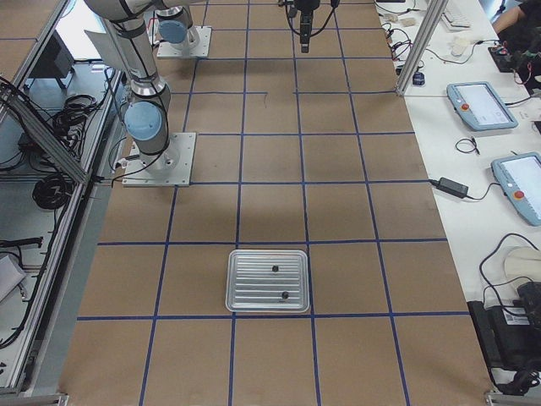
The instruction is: Place bearing gear from tray to pile
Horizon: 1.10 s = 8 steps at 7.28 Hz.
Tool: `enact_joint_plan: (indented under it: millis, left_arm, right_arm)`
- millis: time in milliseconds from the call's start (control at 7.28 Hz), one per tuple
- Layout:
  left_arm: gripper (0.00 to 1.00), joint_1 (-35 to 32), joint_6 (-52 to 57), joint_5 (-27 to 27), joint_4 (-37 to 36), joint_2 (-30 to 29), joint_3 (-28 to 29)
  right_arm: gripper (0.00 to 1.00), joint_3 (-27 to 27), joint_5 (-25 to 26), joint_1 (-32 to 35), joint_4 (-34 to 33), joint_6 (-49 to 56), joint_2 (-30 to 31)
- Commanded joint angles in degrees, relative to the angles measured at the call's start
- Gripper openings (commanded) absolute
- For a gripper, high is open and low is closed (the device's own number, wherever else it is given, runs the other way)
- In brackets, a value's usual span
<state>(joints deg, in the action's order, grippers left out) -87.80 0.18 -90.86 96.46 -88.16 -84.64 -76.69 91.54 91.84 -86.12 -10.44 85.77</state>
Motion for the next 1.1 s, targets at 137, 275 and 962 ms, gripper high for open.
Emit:
enact_joint_plan:
  millis: [137, 275, 962]
  left_arm:
    - [1.0, 0.0, -0.09, 0.07, 0.13, 0.0, -0.18]
    - [1.0, 0.0, -0.09, 0.07, 0.13, 0.0, -0.18]
    - [1.0, 0.0, -0.26, -0.02, 0.13, 0.09, -0.27]
  right_arm:
    - [1.0, -1.09, -0.04, 0.01, 1.39, 0.69, 0.01]
    - [1.0, -1.1, -0.04, 0.01, 1.39, 0.69, -0.08]
    - [1.0, -0.83, 0.75, -21.02, -0.27, 38.0, -0.43]
